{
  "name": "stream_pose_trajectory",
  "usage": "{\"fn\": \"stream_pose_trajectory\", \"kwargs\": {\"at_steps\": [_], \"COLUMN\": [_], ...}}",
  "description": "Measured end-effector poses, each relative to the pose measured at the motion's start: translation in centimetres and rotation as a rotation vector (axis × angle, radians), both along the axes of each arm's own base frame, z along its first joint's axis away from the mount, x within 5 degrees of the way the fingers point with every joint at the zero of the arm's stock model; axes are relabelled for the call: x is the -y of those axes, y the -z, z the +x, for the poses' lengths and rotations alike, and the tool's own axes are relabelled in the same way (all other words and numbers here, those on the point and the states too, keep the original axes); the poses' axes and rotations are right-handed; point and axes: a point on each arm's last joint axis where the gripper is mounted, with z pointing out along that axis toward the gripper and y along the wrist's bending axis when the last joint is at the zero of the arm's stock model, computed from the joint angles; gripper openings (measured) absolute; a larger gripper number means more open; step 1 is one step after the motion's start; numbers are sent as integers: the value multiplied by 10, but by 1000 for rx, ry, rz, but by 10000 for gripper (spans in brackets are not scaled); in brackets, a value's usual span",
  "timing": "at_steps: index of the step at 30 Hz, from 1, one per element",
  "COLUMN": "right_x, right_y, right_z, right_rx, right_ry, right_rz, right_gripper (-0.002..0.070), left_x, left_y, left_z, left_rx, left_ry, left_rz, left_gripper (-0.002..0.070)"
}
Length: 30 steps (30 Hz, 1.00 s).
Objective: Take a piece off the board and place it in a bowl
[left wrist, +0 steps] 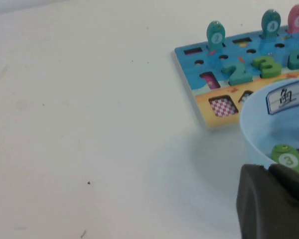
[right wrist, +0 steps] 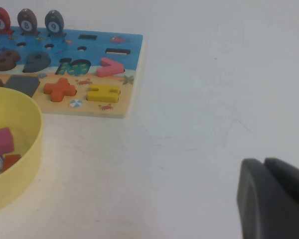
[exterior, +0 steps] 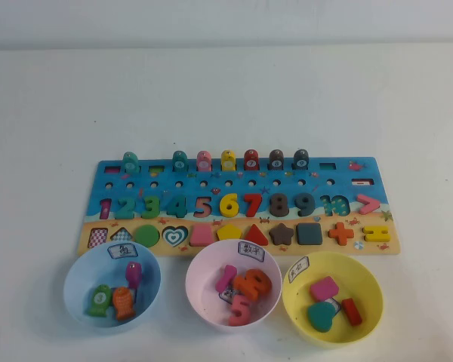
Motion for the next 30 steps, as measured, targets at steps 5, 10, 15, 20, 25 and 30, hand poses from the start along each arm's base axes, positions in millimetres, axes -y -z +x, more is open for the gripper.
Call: {"fn": "stream_pose_trajectory", "kwargs": {"at_steps": [5,10,15,20,25,30], "right_x": [0,0,0,0,0,0], "right_y": [0,0,0,0,0,0], "right_z": [0,0,0,0,0,0], "right_rx": [0,0,0,0,0,0], "right_ry": [0,0,0,0,0,-1], "right_rz": [-1,-1,-1,-1,-1,2], "right_gripper": [-20,-19,-19,-19,-19,-19], "left_x": [0,2,2,1,2,4], "left_y": [-6,-15,-26,-31,-30,-62], "left_z": [1,2,3,3,3,-6], "left_rx": [52,98,152,197,125,-34], "left_ry": [-20,-55,-77,-71,-97,-114], "left_rz": [-99,-414,-815,-878,-1053,-821], "left_gripper": [-5,-5,-5,-5,-5,-5]}}
